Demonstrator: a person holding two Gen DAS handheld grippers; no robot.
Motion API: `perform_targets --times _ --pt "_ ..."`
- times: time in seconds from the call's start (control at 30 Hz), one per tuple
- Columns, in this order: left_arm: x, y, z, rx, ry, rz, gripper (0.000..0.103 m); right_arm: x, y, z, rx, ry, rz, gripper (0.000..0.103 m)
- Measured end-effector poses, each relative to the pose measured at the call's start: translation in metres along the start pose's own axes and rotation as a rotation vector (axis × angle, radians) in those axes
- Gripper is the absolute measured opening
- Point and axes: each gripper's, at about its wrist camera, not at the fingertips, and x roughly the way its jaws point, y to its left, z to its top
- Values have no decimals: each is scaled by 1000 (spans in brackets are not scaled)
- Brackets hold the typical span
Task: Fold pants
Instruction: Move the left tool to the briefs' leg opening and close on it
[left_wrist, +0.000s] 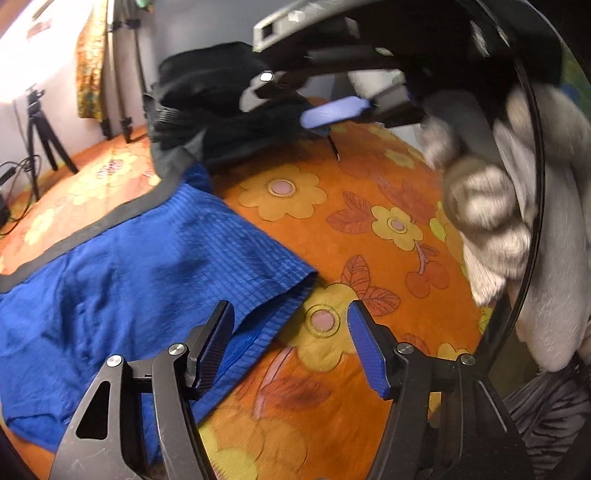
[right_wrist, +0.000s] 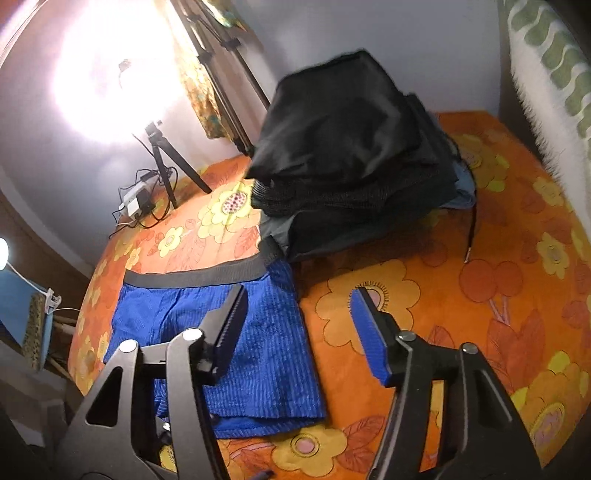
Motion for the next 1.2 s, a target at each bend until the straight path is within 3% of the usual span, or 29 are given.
perform_targets --times 0.27,0.43,0.6,0.73,1.2 --pt "39 -10 6 35 26 52 63 40 -22 14 17 76 33 54" --pt "49 -11 11 55 14 86 56 55 -27 17 17 104 41 54" --pt "52 -3 17 19 -7 77 21 71 -25 17 14 135 72 54" --pt "49 13 21 -56 -17 21 8 87 -19 18 -2 155 75 54" --pt "19 16 19 -103 -80 -39 6 129 -8 23 10 207 152 52"
